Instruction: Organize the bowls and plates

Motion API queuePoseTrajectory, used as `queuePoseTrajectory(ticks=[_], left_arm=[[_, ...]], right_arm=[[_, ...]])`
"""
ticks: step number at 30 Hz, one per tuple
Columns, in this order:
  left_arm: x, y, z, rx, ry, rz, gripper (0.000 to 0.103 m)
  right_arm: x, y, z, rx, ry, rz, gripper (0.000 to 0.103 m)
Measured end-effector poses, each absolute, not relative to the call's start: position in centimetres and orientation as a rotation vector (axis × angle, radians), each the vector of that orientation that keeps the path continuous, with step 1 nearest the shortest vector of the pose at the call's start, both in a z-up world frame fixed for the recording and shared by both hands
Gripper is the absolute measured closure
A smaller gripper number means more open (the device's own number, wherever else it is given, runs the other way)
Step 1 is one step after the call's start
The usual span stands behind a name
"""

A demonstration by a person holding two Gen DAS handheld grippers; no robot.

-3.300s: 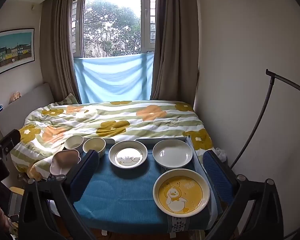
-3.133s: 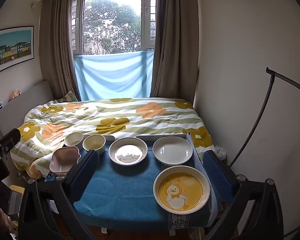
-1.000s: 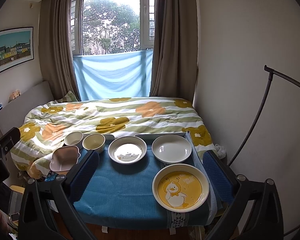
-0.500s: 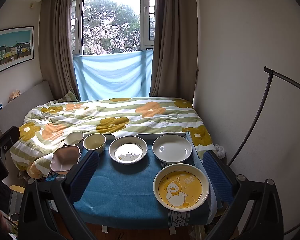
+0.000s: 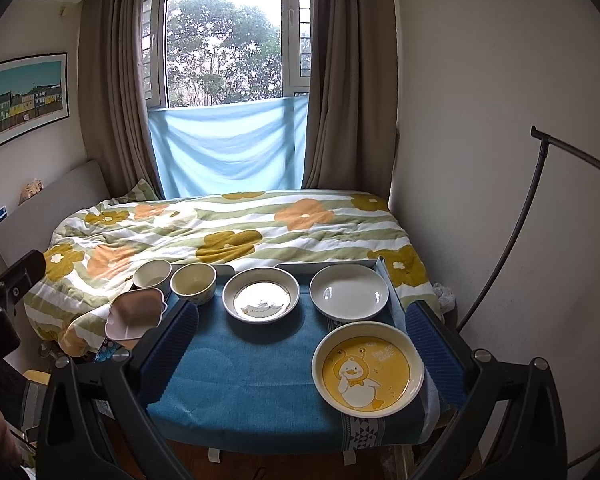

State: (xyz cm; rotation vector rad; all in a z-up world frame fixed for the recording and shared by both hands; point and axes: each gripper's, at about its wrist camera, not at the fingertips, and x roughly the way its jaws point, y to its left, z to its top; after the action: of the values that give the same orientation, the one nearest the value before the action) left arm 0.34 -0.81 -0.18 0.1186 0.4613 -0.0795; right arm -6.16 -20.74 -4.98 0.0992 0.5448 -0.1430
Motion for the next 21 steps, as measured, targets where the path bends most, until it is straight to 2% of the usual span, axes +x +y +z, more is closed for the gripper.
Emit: queuePoseTrajectory(ticks=[6, 17, 19, 21], left_arm=[[3.1, -3.1, -3.3, 0.127, 0.588, -0.228, 0.000], [9.6, -15.1, -13.6, 0.135, 0.874, -0.410, 0.000], [11.1, -16.9, -15.8, 0.128, 0.938, -0.420, 0.001], [12.6, -18.9, -18.4, 0.133, 0.994, -0.429, 0.001]], right_arm=[[-6.8, -23.6, -7.7, 0.196, 0.619, -0.168, 0.000], [-4.9, -36.3, -17.5, 0.411, 0.833, -0.161, 0.000], [-4.3, -38.7, -19.7, 0.450, 0.873, -0.133, 0.004], [-3.5, -40.7, -21.9, 0.484, 0.923, -0.106, 0.015]])
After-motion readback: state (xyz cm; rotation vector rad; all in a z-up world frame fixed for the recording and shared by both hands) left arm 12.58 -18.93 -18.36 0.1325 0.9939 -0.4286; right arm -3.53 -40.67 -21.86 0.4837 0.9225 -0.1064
